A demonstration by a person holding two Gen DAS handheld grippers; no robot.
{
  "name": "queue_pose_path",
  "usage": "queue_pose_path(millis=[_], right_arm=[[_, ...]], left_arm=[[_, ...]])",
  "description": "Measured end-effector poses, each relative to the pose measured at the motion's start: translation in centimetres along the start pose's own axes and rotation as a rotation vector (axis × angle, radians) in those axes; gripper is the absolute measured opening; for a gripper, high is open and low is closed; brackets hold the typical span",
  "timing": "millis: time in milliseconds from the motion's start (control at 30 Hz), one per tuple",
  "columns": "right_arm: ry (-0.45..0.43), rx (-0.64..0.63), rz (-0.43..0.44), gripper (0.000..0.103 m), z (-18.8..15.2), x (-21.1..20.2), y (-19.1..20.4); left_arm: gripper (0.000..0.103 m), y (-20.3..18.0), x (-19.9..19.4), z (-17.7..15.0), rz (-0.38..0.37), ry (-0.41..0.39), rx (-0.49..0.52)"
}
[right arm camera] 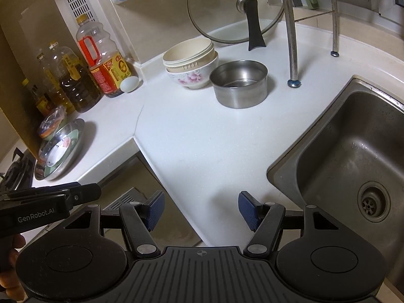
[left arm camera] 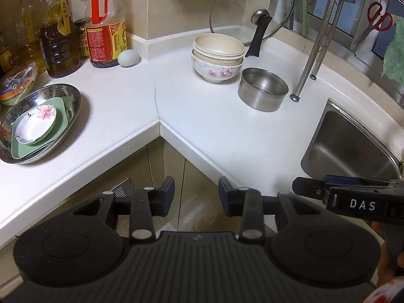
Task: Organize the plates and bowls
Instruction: 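Move both grippers to the rim of the small steel pot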
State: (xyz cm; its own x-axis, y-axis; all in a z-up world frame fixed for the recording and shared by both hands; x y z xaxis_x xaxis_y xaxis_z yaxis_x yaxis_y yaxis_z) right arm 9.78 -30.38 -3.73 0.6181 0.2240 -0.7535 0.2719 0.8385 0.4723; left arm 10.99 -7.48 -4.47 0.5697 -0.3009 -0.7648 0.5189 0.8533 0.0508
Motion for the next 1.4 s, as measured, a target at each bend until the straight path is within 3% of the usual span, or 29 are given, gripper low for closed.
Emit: queue_pose_path(millis=[633, 1400], right_arm=[[-0.018, 0.076, -0.059, 0.065, 3.2, 3.6, -0.5], [-0.094, 0.163, -0.145, 0.065, 8.8, 7.6, -2.8]], left_arm=[[0.034, 1.2, 4.8, 3.9, -0.064, 0.008, 0.063], [0.034, -0.2, 11.7, 11.0, -0.186, -0.059, 0.142]])
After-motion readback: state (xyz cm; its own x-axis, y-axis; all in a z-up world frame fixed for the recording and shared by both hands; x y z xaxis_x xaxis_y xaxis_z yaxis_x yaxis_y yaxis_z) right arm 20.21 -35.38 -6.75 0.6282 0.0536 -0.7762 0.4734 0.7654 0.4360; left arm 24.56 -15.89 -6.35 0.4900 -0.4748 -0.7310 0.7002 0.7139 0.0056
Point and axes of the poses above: each gripper's, at about its wrist camera, not at the fingertips, and x roughly the way its jaws point, y to its left, z to its top, the point moved 5 cm from there along x, roughly the way its jaws point, and after that the axes turned 14 degrees about x, right-handed, at the moved point
